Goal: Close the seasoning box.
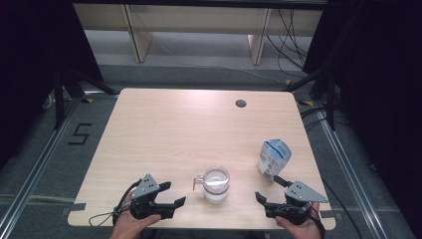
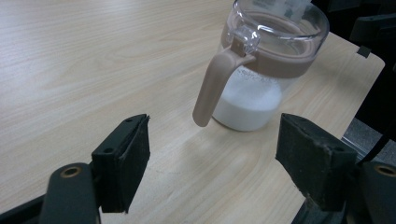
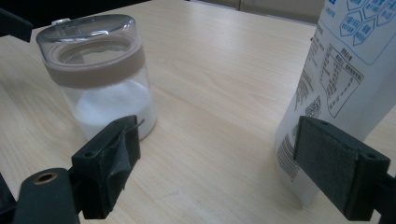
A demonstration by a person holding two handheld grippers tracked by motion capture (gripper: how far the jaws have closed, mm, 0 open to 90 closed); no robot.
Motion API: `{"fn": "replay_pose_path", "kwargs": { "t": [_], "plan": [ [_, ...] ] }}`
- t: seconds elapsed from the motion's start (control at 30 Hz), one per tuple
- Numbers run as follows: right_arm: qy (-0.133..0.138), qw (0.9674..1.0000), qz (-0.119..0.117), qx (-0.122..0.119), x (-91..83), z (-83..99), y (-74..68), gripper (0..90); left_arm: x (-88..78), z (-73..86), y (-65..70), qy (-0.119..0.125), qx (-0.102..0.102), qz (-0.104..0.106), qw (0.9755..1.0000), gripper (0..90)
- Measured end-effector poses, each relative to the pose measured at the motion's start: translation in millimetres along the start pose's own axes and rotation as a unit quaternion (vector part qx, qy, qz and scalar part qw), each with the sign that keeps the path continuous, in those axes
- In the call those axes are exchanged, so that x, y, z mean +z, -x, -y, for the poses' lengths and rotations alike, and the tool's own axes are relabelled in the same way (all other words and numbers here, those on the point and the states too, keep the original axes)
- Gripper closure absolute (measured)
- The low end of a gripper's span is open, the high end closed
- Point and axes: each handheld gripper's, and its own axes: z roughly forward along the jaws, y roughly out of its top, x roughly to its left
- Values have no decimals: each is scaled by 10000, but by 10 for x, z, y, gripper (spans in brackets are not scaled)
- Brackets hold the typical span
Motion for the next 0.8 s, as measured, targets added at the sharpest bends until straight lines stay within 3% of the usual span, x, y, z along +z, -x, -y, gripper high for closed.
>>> {"fn": "replay_pose_path", "kwargs": {
  "t": [0.13, 0.3, 0.37, 0.5, 0.57, 0.6, 0.63, 0.73, 0.8],
  "plan": [
    [48, 9998, -108, -127, 21, -6, 7, 158, -1, 38, 10, -33, -10, -13, 10000, 246],
    [82, 9998, -86, -180, 25, -9, -1, 157, 8, 70, 20, -78, 83, -16, 9999, 238],
    [-34, 9999, -40, -134, 1, -12, -18, 158, 8, 83, 20, -96, 157, 17, 9998, 237],
    [32, 9996, -62, -277, -9, 2, -20, 158, -5, 114, 35, -110, 117, -3, 9999, 234],
    [39, 9996, -63, -281, -20, 9, -18, 158, -15, 131, 35, -153, 104, 2, 9998, 233],
    [11, 9998, -141, -152, -26, 15, -33, 158, -16, 139, 42, -145, 53, -18, 9999, 232],
    [-78, 9999, -48, -89, -53, 18, -41, 158, -19, 146, 42, -146, 55, -12, 9999, 231],
    [-72, 9996, -156, -216, -61, 28, -26, 158, -27, 165, 39, -161, 127, -4, 9998, 227],
    [-100, 9997, -139, -166, -73, 38, -37, 158, -39, 179, 36, -235, 178, -31, 9996, 223]
  ]
}}
